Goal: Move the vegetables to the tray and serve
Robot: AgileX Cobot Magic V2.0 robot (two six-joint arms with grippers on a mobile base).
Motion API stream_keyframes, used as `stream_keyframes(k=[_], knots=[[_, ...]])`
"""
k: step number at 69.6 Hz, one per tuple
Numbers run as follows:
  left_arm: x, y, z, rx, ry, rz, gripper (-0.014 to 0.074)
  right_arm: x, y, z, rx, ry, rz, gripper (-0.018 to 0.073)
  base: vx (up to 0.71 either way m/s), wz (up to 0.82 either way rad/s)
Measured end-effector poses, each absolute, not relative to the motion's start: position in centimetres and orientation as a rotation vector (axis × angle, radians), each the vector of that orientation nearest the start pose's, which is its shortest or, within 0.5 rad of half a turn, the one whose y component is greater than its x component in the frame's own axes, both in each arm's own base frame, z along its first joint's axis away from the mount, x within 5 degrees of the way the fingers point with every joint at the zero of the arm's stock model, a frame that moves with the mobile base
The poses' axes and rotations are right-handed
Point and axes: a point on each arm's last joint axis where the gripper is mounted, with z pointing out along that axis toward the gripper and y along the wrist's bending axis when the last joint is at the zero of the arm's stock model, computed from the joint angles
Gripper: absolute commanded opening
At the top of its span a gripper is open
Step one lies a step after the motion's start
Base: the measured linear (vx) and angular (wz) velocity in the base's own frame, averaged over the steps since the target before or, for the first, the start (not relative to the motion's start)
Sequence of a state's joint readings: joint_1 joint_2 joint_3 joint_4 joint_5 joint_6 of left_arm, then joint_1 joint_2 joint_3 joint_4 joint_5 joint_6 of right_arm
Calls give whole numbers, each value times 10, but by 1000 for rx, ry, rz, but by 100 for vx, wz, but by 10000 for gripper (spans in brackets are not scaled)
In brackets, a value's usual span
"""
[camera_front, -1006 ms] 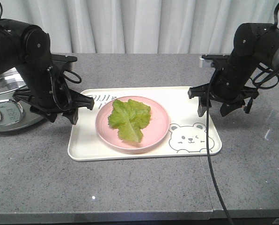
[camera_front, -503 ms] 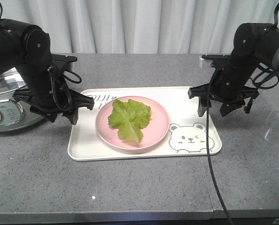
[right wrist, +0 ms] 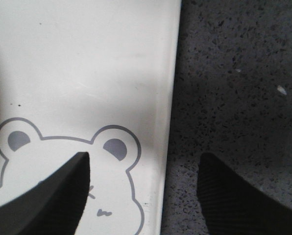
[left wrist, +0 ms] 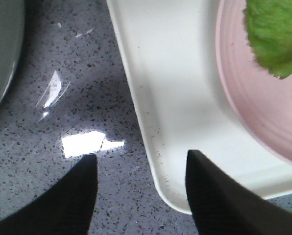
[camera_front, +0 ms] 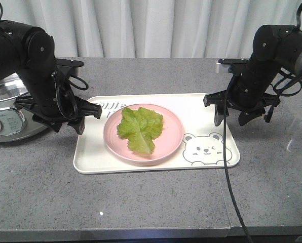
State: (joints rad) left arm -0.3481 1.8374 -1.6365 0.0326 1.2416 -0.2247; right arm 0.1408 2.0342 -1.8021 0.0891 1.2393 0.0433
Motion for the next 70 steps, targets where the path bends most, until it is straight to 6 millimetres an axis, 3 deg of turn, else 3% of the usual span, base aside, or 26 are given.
stream_keyframes(k=[55, 70], knots=[[361, -128, 290, 191, 2910, -49, 397, 432, 66, 223, -112, 3027, 103, 456, 0, 0], [361, -128, 290, 189, 2910, -49, 397, 433, 66, 223, -113, 3027, 102, 456, 0, 0]])
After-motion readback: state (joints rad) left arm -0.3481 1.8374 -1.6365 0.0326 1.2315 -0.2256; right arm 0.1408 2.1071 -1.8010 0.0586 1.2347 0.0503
